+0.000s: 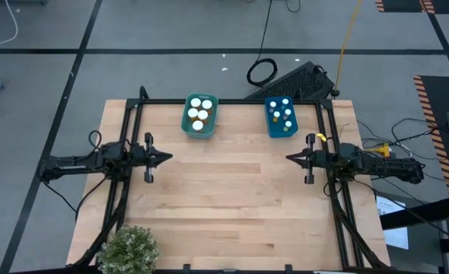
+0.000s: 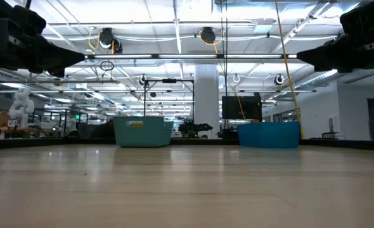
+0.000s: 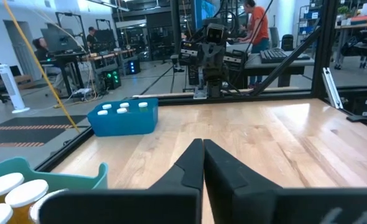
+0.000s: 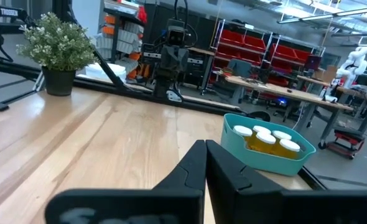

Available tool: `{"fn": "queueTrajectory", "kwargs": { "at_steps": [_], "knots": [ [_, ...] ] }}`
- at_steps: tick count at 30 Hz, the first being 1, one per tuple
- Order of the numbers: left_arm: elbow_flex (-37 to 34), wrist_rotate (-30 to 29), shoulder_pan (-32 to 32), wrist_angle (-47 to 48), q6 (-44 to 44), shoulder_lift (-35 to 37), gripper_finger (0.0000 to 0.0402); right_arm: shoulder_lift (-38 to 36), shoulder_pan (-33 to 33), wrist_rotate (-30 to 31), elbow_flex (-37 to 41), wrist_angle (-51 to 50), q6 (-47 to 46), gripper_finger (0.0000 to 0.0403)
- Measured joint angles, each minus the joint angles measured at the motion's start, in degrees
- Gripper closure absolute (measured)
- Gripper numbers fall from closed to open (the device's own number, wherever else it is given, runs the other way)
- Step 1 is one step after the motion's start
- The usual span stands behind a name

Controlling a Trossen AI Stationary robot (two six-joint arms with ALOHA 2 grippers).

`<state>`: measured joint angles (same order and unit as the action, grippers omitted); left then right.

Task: Pick and place medicine bottles into bin by pill shape (circle, oval)
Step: Return to Home Position

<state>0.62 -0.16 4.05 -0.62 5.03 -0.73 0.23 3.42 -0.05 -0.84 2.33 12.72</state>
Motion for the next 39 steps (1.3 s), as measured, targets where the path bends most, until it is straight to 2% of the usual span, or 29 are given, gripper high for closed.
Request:
{"fn": "queueTrajectory", "kwargs": {
  "at_steps": [12,16,22,32,39],
  "knots": [
    [-0.05,0.11,-0.03,-0.41,0.24,0.00,0.0399,0.00,0.00,0.00,0.00,0.39,-0.03,0.0403],
    [-0.07,0.16,-0.02,-0.59,-1.26,0.00,0.0388,0.00,0.00,0.00,0.00,0.40,-0.04,0.0403],
    [-0.11,5.03,-0.05,-0.72,-0.67,0.00,0.0391,0.00,0.00,0.00,0.00,0.41,-0.05,0.0403],
    [-0.11,4.85,-0.07,-0.72,-1.33,-0.01,0.0389,0.00,0.00,0.00,0.00,0.41,-0.04,0.0403],
    [-0.11,5.49,-2.83,-0.79,-2.05,0.00,0.0393,0.00,0.00,0.00,0.00,0.41,-0.05,0.0403]
  ]
}}
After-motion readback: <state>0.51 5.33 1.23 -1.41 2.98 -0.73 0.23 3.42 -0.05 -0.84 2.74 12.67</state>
